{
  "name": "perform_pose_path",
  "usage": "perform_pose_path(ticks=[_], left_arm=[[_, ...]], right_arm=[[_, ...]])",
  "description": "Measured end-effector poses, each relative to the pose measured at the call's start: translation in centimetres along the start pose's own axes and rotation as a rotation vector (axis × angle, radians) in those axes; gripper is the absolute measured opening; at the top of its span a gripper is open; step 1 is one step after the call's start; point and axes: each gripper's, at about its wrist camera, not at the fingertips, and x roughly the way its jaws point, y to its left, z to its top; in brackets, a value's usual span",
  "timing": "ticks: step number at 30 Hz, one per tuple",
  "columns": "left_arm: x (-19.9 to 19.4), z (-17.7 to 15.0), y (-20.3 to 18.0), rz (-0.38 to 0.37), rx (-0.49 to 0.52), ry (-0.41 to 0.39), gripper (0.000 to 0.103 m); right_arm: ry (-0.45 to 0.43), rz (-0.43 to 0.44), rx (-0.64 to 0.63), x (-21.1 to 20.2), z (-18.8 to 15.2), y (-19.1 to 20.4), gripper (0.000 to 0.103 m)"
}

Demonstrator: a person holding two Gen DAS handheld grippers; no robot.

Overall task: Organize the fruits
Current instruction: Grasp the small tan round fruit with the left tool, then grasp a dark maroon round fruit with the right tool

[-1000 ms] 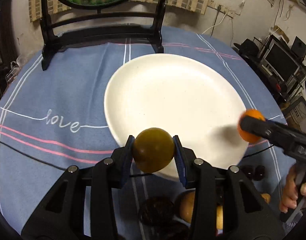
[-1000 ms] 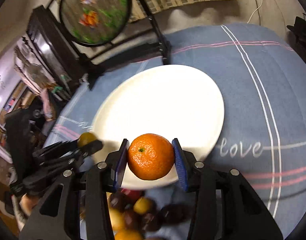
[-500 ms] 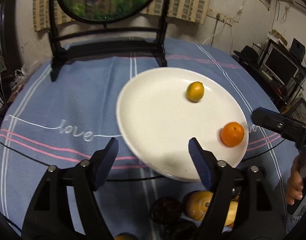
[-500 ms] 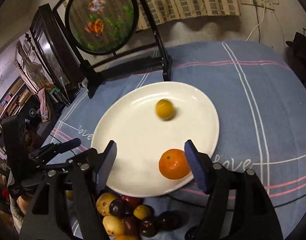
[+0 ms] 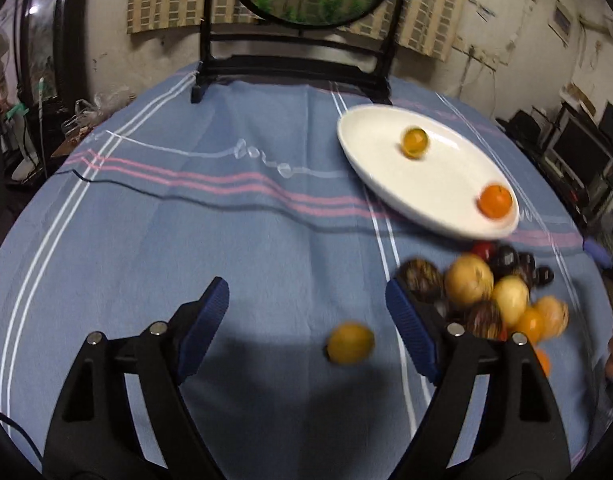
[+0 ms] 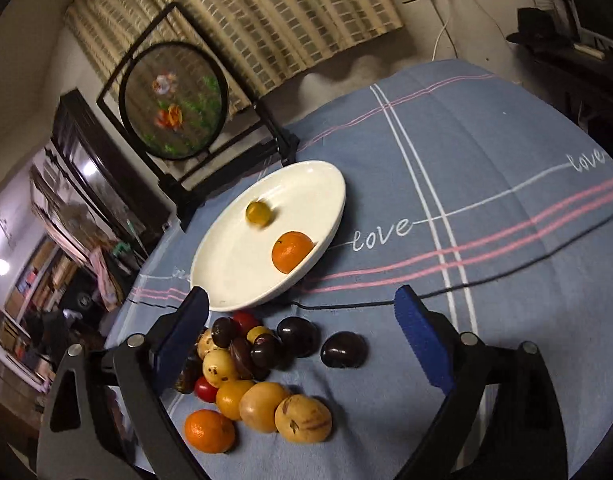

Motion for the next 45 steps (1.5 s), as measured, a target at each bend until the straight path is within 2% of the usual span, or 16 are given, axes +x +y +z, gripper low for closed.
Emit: perform_pose_path(ticks=[4,6,7,8,9,11,18,23,25,27,31,35,38,39,40,45], left_arm=[[0.0,-1.4,-2.1,0.037,0.114,0.007,0.082],[-0.1,-1.6,-2.8,0.028,0.153,0.001,0.081],[0.0,-1.8,-3.2,0.017,0.168,0.003,0.077],[0.1,-1.9,-3.3,0.007,0.176,0.008,0.068],[0.2,-1.9,-3.3,-0.004,0.179,0.015,0.053],[0.6,-1.9,-3.3,-0.034,0.172,0.038,0.04],[1.1,-1.9,-3.7,-0.041,0.186,0.057,0.038],[2.1,-1.8,-3.4,-0.036,0.171,0.113,0.038],[2.1,-1.8,-3.4,-0.035,0.172,0.111,0.035],[2.2,-1.8,-3.1,-0.036,0.158,0.109,0.028],[2.1,-1.8,-3.0,-0.044,0.154,0.105,0.028],[2.2,-1.8,-3.0,-0.045,0.153,0.109,0.028],[2.2,-1.9,-3.1,-0.042,0.154,0.109,0.028],[2.2,-1.9,-3.1,-0.042,0.154,0.109,0.028],[2.2,-1.9,-3.0,-0.043,0.154,0.109,0.028],[2.2,-1.9,-3.0,-0.041,0.156,0.11,0.028]], right_arm=[[-0.023,-0.011,0.0,-0.5,-0.2,-0.3,0.095],[-0.02,-0.012,-0.005,-0.4,-0.2,-0.2,0.095],[-0.019,-0.009,-0.005,-0.4,-0.2,-0.2,0.095],[-0.016,-0.006,-0.006,-0.3,-0.2,-0.2,0.095],[-0.014,-0.004,-0.006,-0.3,-0.2,-0.2,0.095],[-0.008,0.003,-0.004,-0.2,-0.2,-0.1,0.095],[0.02,-0.006,-0.015,0.2,-0.3,0.1,0.095],[0.031,-0.019,-0.02,0.5,-0.4,0.0,0.095],[0.038,-0.027,-0.024,0.6,-0.5,0.1,0.095],[0.05,-0.041,-0.027,0.8,-0.5,0.1,0.095],[0.07,-0.051,-0.031,1.2,-0.7,0.0,0.095],[0.115,-0.052,-0.067,1.8,-1.1,-0.2,0.095],[0.162,-0.085,-0.073,2.4,-1.3,-1.2,0.095],[0.171,-0.088,-0.072,2.6,-1.3,-1.4,0.092],[0.186,-0.087,-0.081,2.8,-1.3,-1.4,0.087],[0.245,-0.136,-0.229,4.0,-2.6,0.4,0.086]])
